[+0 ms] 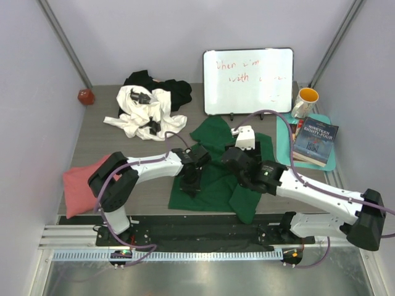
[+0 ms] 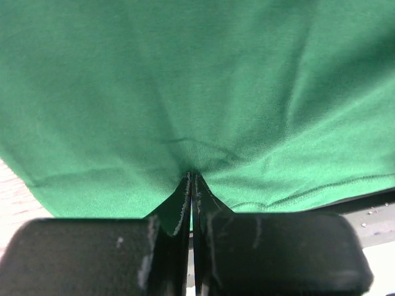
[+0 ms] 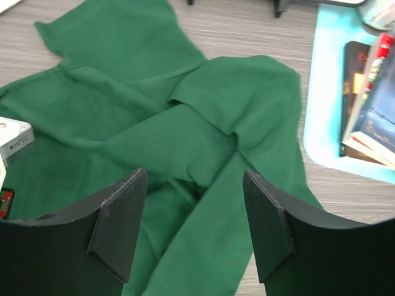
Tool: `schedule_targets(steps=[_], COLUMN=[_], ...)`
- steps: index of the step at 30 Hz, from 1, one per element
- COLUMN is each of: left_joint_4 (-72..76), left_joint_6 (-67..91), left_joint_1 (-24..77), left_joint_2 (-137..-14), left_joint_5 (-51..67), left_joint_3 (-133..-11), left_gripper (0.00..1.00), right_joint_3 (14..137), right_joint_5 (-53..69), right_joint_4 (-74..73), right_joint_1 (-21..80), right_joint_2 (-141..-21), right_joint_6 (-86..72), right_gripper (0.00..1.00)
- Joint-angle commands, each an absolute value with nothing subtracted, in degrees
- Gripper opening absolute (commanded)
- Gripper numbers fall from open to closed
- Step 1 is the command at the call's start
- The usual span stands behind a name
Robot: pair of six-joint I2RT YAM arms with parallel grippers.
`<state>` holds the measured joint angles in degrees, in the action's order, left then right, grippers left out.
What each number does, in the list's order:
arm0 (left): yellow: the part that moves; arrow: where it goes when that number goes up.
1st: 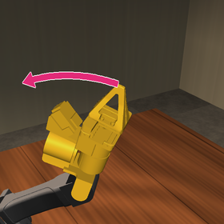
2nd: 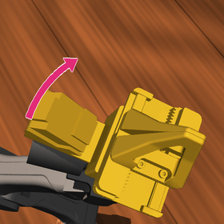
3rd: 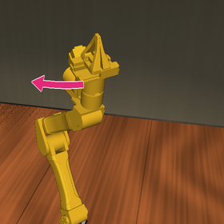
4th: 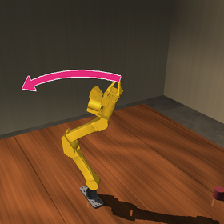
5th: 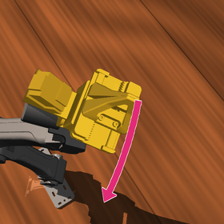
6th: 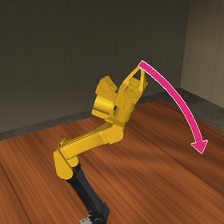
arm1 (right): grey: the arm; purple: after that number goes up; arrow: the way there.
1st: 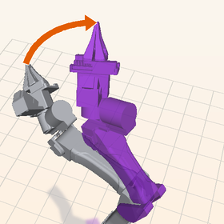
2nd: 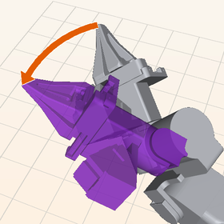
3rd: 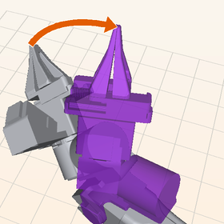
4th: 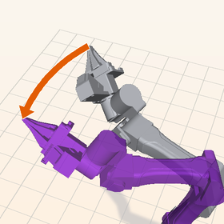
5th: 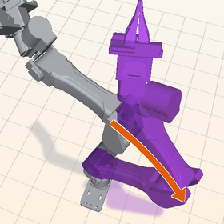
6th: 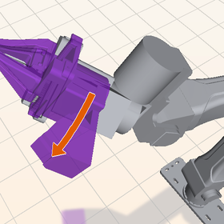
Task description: Fold and stack the t-shirts
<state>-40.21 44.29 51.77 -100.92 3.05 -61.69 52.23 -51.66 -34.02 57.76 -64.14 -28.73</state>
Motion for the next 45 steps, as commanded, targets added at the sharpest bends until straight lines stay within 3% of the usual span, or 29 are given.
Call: schedule_targets(steps=[1,11,21,27,28,29,32,34,45], left_joint_4=[-46.3,-47.5,-51.2,-49.7,-49.7,-49.6,-50.7,-51.4,-48.9], left_joint_6=[46.1,47.5,46.1,42.7,42.4,41.8,41.7,41.7,42.1], left_joint_1=[50.8,39.1,23.0,17.0,17.6,18.3,21.9,23.6,25.2], left_joint_2=[-99.4,-96.2,-95.7,-96.4,-95.6,-94.9,-91.9,-89.7,-87.0], left_joint_5=[-2.5,-5.6,-15.4,-7.2,-6.3,-5.7,-6.8,-6.0,-3.9], left_joint_3=[-58.3,-54.9,-65.7,-70.0,-70.2,-70.2,-69.4,-68.5,-54.2], left_gripper=[0.0,0.0,0.0,0.01,0.11,0.29,0.54,0.6,0.61], right_joint_3=[57.1,58.5,59.4,59.8,59.7,59.5,59.3,59.3,59.2], right_joint_5=[-49.1,-48.0,-47.8,-48.3,-48.1,-48.0,-47.3,-46.9,-46.5], right_joint_4=[-29.5,-29.3,-30.8,-31.7,-31.9,-31.9,-31.8,-31.8,-31.8], right_joint_1=[56.9,55.1,54.2,53.4,53.3,53.0,52.6,52.6,52.3], right_joint_2=[-66.1,-61.4,-59.9,-59.9,-59.9,-59.9,-60.3,-61.0,-62.0], right_joint_6=[-27.3,-24.7,-23.6,-23.3,-23.3,-23.3,-23.9,-24.3,-24.5], right_gripper=[0.69,0.68,0.68,0.7,0.71,0.71,0.72,0.72,0.72])
